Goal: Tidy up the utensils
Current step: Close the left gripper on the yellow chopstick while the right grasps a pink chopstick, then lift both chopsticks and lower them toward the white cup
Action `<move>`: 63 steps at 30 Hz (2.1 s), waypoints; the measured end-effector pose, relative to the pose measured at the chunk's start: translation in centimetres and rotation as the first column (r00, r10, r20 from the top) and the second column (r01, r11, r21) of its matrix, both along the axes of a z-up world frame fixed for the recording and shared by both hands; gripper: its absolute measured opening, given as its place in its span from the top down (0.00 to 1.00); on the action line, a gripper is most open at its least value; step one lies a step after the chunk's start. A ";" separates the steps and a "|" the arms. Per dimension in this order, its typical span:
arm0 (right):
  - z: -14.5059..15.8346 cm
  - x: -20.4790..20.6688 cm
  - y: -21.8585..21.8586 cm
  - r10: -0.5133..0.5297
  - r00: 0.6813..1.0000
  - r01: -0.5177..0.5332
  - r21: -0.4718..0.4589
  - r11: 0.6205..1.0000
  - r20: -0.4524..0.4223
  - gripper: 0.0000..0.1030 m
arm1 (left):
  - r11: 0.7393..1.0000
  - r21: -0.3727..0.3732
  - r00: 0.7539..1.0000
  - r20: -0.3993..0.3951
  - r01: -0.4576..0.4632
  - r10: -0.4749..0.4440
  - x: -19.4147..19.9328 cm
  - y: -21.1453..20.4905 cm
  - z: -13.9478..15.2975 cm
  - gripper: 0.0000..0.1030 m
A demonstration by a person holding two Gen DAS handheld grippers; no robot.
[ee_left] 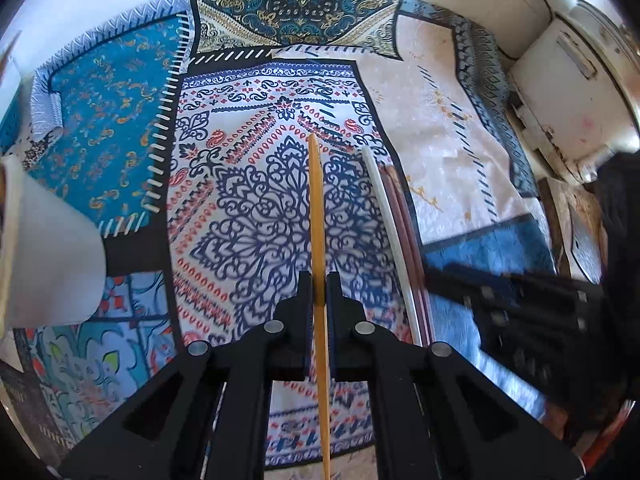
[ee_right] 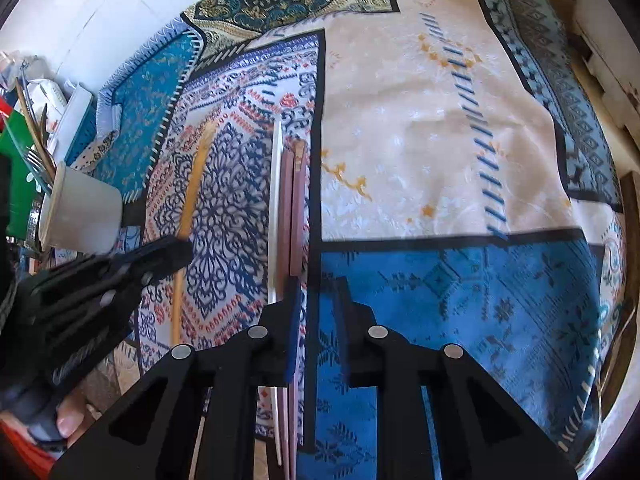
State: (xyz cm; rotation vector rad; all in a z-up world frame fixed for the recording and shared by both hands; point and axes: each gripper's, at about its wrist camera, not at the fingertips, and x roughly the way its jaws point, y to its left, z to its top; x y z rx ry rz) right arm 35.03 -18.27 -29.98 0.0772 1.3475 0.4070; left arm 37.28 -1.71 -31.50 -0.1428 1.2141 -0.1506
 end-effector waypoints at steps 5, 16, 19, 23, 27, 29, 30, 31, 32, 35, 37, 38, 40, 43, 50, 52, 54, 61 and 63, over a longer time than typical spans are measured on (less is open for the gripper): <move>0.1 1.0 1.1 0.017 1.000 -0.017 -0.020 1.000 0.016 0.90 | 1.000 -0.005 1.000 0.025 0.012 -0.012 -1.6 0.3 0.9 0.96; 0.3 1.8 3.0 0.037 0.999 -0.038 -0.019 0.999 -0.012 0.90 | 1.000 -0.028 0.998 0.065 -0.008 0.010 -2.6 1.3 2.7 0.96; 0.6 1.5 2.9 0.043 0.999 -0.043 -0.015 0.999 -0.011 0.90 | 1.000 -0.025 0.996 0.083 -0.011 0.013 -2.7 1.6 3.2 0.96; 0.3 1.5 3.3 0.051 0.998 -0.052 -0.028 0.998 -0.028 0.90 | 0.999 -0.029 0.994 0.105 -0.016 0.019 -3.0 1.9 3.9 0.96; 0.0 1.9 3.1 0.012 1.000 -0.012 -0.025 1.000 -0.024 0.90 | 0.999 -0.041 0.991 0.130 -0.025 0.030 -3.3 2.2 4.6 0.96; -0.4 2.5 3.1 0.001 0.999 -0.001 -0.010 1.000 -0.050 0.92 | 0.998 -0.050 0.990 0.136 -0.025 0.032 -3.4 2.3 4.9 0.96; -0.4 2.6 2.9 -0.011 0.999 0.010 -0.020 1.000 -0.040 0.94 | 0.998 -0.050 0.989 0.141 -0.024 0.031 -3.5 2.4 5.1 0.96; -0.4 2.8 3.0 -0.010 0.999 0.009 -0.029 1.000 -0.032 0.95 | 0.999 -0.047 0.989 0.147 -0.023 0.029 -3.6 2.4 5.3 0.96; -0.3 3.0 3.0 -0.005 1.000 0.004 -0.035 0.999 -0.028 0.95 | 0.999 -0.046 0.988 0.152 -0.022 0.029 -3.7 2.5 5.4 0.96; -0.1 3.1 3.4 0.002 1.000 -0.002 -0.054 0.999 -0.003 0.95 | 0.998 -0.053 0.987 0.160 -0.023 0.031 -4.0 2.8 5.8 0.96; -0.1 3.2 3.7 -0.004 1.000 0.005 -0.060 0.998 0.008 0.94 | 0.999 -0.048 0.985 0.169 -0.022 0.029 -4.3 2.9 6.2 0.96; -0.1 3.2 3.9 -0.011 1.000 0.012 -0.061 0.998 0.011 0.94 | 0.999 -0.044 0.984 0.174 -0.022 0.029 -4.4 3.0 6.4 0.96; 0.1 3.1 3.8 -0.020 1.000 0.021 -0.061 0.998 0.020 0.94 | 0.999 -0.046 0.983 0.183 -0.023 0.031 -4.7 3.2 6.8 0.96; 1.1 2.4 4.0 -0.028 0.998 0.030 -0.053 0.998 0.053 0.94 | 0.998 -0.051 0.978 0.205 -0.029 0.039 -5.1 3.8 7.7 0.96; 4.9 1.0 4.2 -0.060 0.986 0.065 -0.027 0.998 0.154 0.94 | 0.998 -0.048 0.961 0.273 -0.033 0.045 -5.8 5.3 10.3 0.96; 6.3 0.4 4.1 -0.073 0.980 0.076 -0.013 0.997 0.186 0.94 | 0.998 -0.052 0.953 0.298 -0.042 0.056 -6.1 5.8 11.2 0.96; 7.6 -0.2 4.1 -0.074 0.974 0.076 0.002 0.997 0.212 0.94 | 0.997 -0.055 0.944 0.324 -0.049 0.064 -6.3 6.4 12.1 0.96; 12.4 -1.7 5.4 -0.047 0.943 0.038 0.033 0.999 0.330 0.94 | 0.995 -0.060 0.905 0.413 -0.085 0.103 -7.0 8.9 15.4 0.96; 13.5 -2.1 5.7 -0.039 0.934 0.028 0.036 0.999 0.355 0.94 | 0.992 -0.068 0.893 0.434 -0.103 0.122 -7.0 9.9 16.2 0.96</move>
